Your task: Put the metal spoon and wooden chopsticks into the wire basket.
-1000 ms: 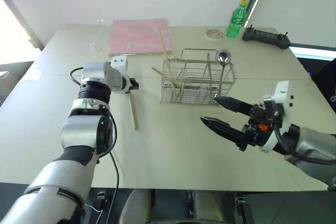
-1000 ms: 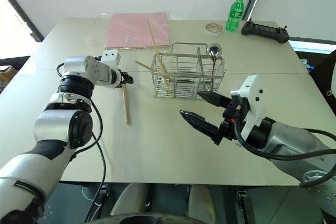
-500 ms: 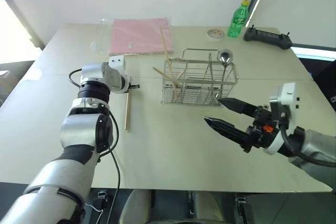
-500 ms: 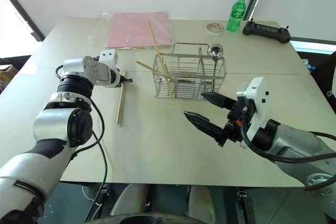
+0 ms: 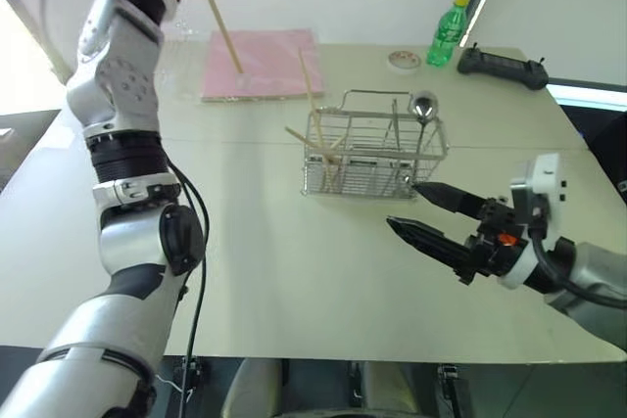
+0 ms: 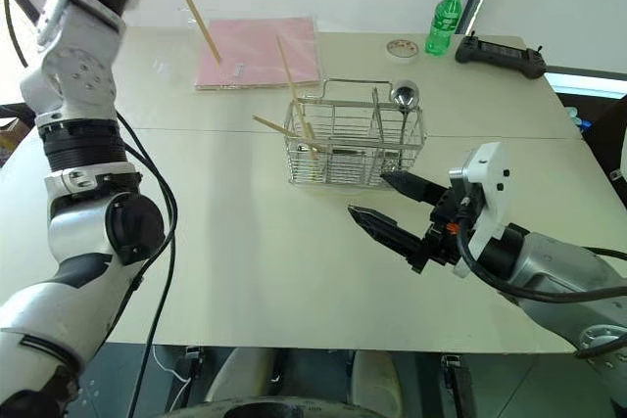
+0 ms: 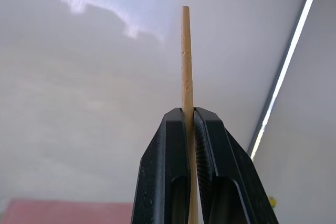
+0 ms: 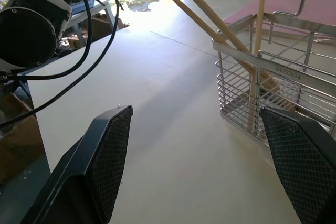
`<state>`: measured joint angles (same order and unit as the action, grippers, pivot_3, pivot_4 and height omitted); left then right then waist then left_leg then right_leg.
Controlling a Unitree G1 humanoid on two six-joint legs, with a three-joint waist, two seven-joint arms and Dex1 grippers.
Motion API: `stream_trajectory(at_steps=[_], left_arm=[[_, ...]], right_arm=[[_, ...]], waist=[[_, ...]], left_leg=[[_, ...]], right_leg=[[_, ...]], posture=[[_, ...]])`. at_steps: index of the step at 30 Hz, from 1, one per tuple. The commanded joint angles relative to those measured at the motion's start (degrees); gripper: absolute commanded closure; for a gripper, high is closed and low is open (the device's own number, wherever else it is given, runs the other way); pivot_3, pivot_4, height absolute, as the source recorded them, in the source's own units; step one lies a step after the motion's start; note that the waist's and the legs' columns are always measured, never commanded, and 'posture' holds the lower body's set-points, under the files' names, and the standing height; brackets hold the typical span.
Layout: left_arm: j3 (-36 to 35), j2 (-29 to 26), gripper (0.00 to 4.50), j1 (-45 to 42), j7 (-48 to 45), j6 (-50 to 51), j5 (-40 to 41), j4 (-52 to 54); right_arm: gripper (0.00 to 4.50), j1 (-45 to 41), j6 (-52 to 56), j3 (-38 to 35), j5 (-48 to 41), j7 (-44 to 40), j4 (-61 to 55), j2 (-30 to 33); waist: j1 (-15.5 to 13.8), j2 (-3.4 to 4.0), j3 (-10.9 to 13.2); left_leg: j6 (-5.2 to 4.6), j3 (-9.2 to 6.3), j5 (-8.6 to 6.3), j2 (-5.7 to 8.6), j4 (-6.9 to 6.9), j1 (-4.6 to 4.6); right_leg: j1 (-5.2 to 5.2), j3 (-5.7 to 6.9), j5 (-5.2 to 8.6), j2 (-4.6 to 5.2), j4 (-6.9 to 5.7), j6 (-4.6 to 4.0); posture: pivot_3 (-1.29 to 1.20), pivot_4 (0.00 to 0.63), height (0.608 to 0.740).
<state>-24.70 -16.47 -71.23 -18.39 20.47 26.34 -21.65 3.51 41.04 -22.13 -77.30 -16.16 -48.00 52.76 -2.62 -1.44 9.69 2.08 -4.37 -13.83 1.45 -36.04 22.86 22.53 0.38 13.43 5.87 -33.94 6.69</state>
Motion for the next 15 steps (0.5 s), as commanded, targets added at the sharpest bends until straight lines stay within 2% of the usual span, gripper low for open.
stream_trajectory(at_steps=[1,6,10,15], left_arm=[[4.0,3.1,4.44,-5.3,-2.3,-0.1,3.4,4.0],[7.8,7.1,4.44,-4.8,-4.8,-0.9,4.1,4.9],[10.6,9.0,4.44,-2.8,-6.3,-1.0,3.7,4.9],[14.8,9.0,4.44,3.0,-8.7,-2.7,1.1,6.8]], right_arm=[[0.51,-1.1,-1.1,-0.6,-1.2,0.5,-0.1,-0.2],[0.51,-0.7,-1.2,-0.6,-1.4,1.8,-0.9,-0.4],[0.51,0.3,-1.6,-1.7,-2.3,3.5,-1.8,-0.5],[0.51,2.1,-2.2,-3.8,-3.7,5.4,-3.2,-0.1]], waist=[[-0.2,-0.15,0.1],[0.5,-0.08,0.0],[0.5,-0.05,0.0],[0.4,-0.03,0.0]], left_leg=[[0.00,-0.03,0.00,-0.01,-0.11,0.03],[-0.06,0.07,0.00,-0.04,-0.13,-0.21],[-0.16,0.11,-0.06,-0.15,0.05,-0.23],[-0.29,0.05,-0.13,-0.23,0.06,-0.27]], right_leg=[[-0.06,0.03,0.03,-0.02,0.03,-0.05],[-0.43,-0.04,0.02,-0.02,0.34,-0.08],[-0.24,-0.05,0.01,-0.15,0.25,-0.06],[-0.20,-0.05,0.01,-0.29,-0.02,-0.01]], posture=[[0.00,0.150,0.721],[0.00,0.150,0.721],[0.00,0.150,0.721],[0.00,0.150,0.721]])
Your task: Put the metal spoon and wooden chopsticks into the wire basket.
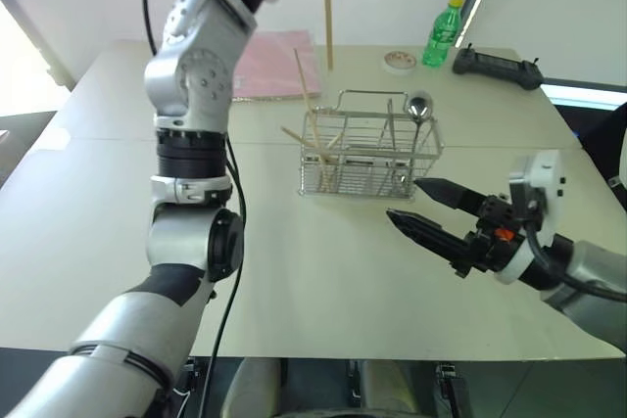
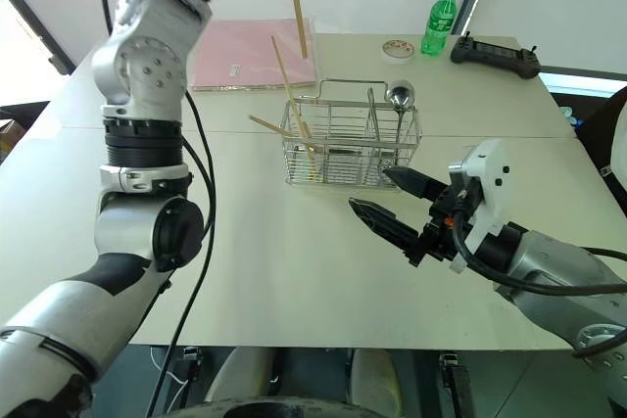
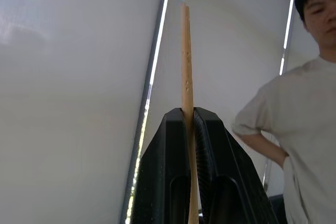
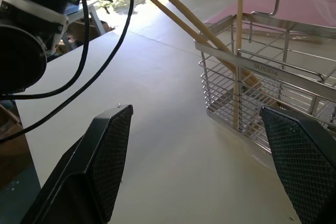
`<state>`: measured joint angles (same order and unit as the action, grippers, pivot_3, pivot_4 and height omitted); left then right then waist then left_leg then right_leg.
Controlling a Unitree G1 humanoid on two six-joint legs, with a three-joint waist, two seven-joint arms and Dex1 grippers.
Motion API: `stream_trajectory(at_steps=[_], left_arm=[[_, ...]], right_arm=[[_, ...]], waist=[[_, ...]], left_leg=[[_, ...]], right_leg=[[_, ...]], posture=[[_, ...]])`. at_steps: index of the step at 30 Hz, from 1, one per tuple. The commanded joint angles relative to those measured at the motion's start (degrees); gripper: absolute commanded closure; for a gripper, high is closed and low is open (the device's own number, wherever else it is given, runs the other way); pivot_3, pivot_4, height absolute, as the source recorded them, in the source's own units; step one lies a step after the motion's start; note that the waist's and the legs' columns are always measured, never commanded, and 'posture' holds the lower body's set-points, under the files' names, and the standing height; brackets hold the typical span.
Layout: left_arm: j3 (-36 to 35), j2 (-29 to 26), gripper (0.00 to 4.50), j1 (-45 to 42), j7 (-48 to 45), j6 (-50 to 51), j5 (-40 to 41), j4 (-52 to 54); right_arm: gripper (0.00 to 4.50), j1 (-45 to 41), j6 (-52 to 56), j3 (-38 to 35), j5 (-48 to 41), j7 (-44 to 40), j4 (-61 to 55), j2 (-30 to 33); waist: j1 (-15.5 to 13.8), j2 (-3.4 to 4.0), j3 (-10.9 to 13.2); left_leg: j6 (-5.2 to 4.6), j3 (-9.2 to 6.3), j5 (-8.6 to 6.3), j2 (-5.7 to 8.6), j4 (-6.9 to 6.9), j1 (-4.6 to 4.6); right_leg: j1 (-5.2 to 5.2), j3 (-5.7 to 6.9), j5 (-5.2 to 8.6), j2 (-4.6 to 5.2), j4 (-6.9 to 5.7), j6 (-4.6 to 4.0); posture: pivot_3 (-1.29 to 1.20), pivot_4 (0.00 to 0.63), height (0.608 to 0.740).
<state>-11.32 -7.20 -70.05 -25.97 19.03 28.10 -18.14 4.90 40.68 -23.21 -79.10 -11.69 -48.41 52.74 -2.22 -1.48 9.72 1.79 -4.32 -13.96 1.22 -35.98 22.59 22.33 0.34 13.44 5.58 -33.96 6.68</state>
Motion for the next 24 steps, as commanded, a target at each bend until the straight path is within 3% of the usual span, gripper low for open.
stream_trajectory(at_steps=[1,12,15,21,24], left_arm=[[1.4,-0.1,4.44,2.9,-0.8,-0.6,-0.3,3.9],[4.6,4.8,4.44,9.8,1.1,1.6,0.0,8.6],[4.1,5.7,3.31,10.2,1.9,2.6,1.4,10.1],[3.8,5.7,0.25,10.6,2.6,5.7,3.5,13.6],[2.1,2.8,0.08,9.6,0.7,11.2,7.3,14.1]], right_arm=[[0.51,1.0,-2.0,-3.1,-2.2,1.3,-3.0,-0.1],[0.51,1.3,-3.3,-3.4,-4.1,3.8,-3.5,0.6],[0.51,1.1,-3.5,-3.6,-4.6,4.1,-3.3,0.8],[0.51,0.8,-3.6,-3.5,-4.8,4.2,-3.0,1.0],[0.51,0.1,-3.4,-3.7,-4.3,3.6,-2.1,1.5]], waist=[[0.1,0.00,0.0],[-0.1,-0.02,0.0],[0.0,-0.01,0.0],[-0.1,-0.01,0.0],[0.0,-0.01,0.0]], left_leg=[[0.00,0.01,0.00,0.00,-0.01,-0.01],[0.01,0.02,0.00,0.00,-0.21,-0.01],[0.00,0.02,0.00,-0.01,-0.14,-0.01],[0.00,0.02,0.00,0.00,-0.15,0.01],[0.00,0.01,0.00,0.00,-0.17,0.00]], right_leg=[[0.01,-0.02,0.01,0.00,-0.01,-0.02],[-0.13,-0.07,0.03,0.01,0.07,-0.08],[-0.06,-0.06,0.03,0.00,0.07,-0.09],[-0.08,-0.07,0.03,-0.01,0.07,-0.08],[-0.08,-0.07,0.03,-0.01,0.06,-0.08]], posture=[[0.00,0.150,0.721],[0.00,0.150,0.721],[0.00,0.150,0.721],[0.00,0.150,0.721],[0.00,0.150,0.721]])
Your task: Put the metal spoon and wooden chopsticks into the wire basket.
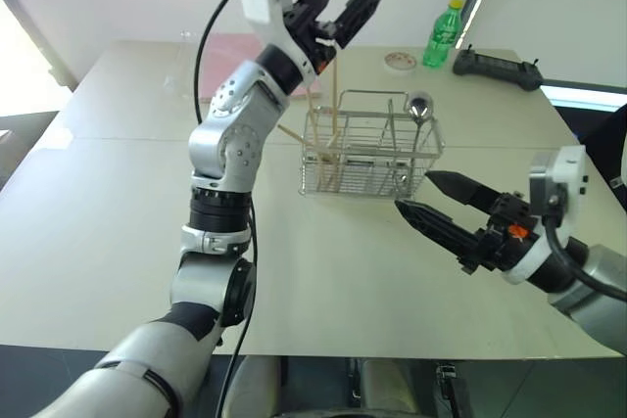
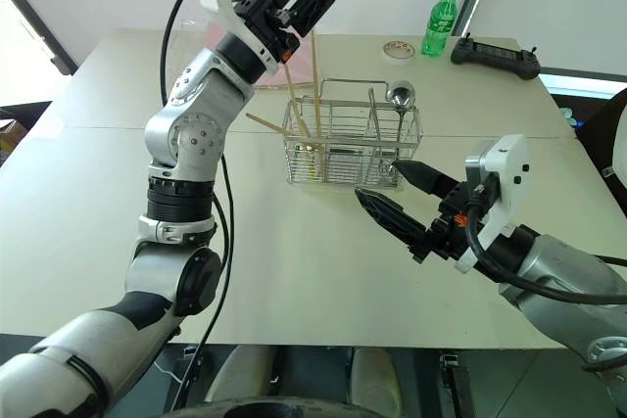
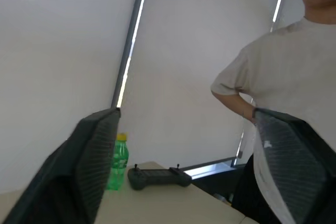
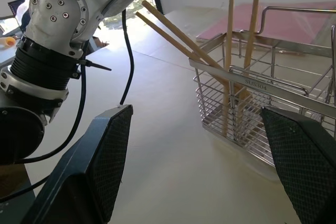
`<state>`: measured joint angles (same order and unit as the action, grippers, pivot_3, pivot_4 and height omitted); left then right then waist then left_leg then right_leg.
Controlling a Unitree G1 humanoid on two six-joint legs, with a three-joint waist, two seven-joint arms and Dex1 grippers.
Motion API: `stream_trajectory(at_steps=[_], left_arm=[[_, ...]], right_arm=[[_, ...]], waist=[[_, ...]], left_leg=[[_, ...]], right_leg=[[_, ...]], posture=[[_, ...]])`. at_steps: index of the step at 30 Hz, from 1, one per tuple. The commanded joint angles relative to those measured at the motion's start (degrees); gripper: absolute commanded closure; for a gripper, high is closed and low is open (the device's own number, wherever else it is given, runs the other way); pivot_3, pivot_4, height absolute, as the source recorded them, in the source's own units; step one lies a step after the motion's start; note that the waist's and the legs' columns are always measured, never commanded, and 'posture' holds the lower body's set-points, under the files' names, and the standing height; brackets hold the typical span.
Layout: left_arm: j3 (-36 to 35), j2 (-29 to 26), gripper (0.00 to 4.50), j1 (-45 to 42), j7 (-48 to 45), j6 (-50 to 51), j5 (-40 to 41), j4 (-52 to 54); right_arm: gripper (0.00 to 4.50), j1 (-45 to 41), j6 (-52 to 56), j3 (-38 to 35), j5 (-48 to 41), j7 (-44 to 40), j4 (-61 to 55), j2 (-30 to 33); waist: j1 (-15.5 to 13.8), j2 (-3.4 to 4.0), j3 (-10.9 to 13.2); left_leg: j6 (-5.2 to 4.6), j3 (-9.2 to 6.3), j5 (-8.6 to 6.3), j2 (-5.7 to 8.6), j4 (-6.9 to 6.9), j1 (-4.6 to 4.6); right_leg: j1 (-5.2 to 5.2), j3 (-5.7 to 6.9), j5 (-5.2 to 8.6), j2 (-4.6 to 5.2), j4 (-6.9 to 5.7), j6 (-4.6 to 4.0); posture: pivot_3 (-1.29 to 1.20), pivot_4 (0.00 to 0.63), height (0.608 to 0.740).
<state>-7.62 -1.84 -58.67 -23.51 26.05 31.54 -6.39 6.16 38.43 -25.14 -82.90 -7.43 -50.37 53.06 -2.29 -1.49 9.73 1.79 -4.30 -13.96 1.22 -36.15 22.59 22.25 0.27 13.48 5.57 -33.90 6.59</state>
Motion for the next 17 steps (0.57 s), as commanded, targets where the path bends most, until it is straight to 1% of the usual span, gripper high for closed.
stream_trajectory(at_steps=[1,3,7,8,11,12,14,17], left_arm=[[-2.2,-4.7,0.08,-2.5,-3.9,6.3,5.4,1.7],[-2.4,-11.1,0.08,-3.8,-10.8,8.9,6.9,0.0],[0.4,-27.7,0.08,-4.7,-29.4,7.2,3.8,-5.0],[1.8,-32.2,0.08,-4.1,-35.0,7.0,2.9,-6.2],[6.3,-43.7,0.08,0.2,-50.8,1.5,-1.6,-7.7],[7.3,-46.1,0.08,1.6,-54.4,-0.1,-2.6,-7.9],[8.9,-49.4,0.08,3.9,-58.0,-0.5,-4.0,-7.8],[10.6,-51.6,0.08,8.9,-60.0,-3.4,-7.2,-5.3]], right_arm=[[0.51,-1.3,-0.8,-2.3,0.0,-1.3,0.4,1.8],[0.51,-1.5,-0.2,-4.1,1.1,-3.1,2.2,3.2],[0.51,-0.6,1.8,-10.3,2.5,-9.1,7.7,6.6],[0.51,-0.2,2.5,-11.8,3.5,-11.0,9.2,7.4],[0.51,1.2,4.4,-15.5,7.1,-17.0,13.6,9.4],[0.51,1.4,4.8,-16.2,8.1,-18.5,14.7,9.7],[0.51,1.1,5.4,-16.8,9.4,-21.0,16.5,10.0],[0.51,-0.3,5.8,-15.7,10.7,-22.7,18.1,9.7]], waist=[[0.1,0.01,0.0],[0.4,0.04,0.0],[1.4,0.11,0.0],[1.5,0.13,0.0],[1.6,0.16,0.0],[1.6,0.18,0.0],[1.4,0.19,0.0],[1.1,0.19,0.0]], left_leg=[[0.00,0.00,0.00,0.00,0.00,-0.03],[0.00,0.03,0.00,-0.01,0.01,-0.07],[0.00,0.03,0.00,-0.06,0.12,-0.11],[-0.01,0.03,0.00,-0.06,0.13,-0.11],[-0.03,0.08,-0.02,-0.06,0.20,-0.09],[-0.05,0.12,-0.03,-0.07,0.24,-0.10],[-0.05,0.16,-0.03,-0.09,0.28,-0.11],[-0.04,0.05,-0.03,-0.27,0.22,-0.06]], right_leg=[[-0.01,0.00,0.00,0.00,-0.02,0.00],[0.02,0.00,0.00,0.00,-0.06,-0.02],[0.08,0.00,0.05,-0.05,-0.15,-0.15],[0.08,0.00,0.07,-0.06,-0.14,-0.18],[0.11,0.00,0.10,-0.03,-0.08,-0.22],[0.11,-0.03,0.10,0.00,-0.08,-0.23],[0.12,-0.05,0.12,0.03,-0.04,-0.26],[0.12,-0.04,0.12,0.09,-0.02,-0.26]], posture=[[0.00,0.150,0.721],[0.00,0.150,0.721],[0.00,0.150,0.721],[0.00,0.150,0.721],[0.00,0.150,0.721],[0.00,0.150,0.721],[0.00,0.150,0.721],[0.00,0.150,0.721]])
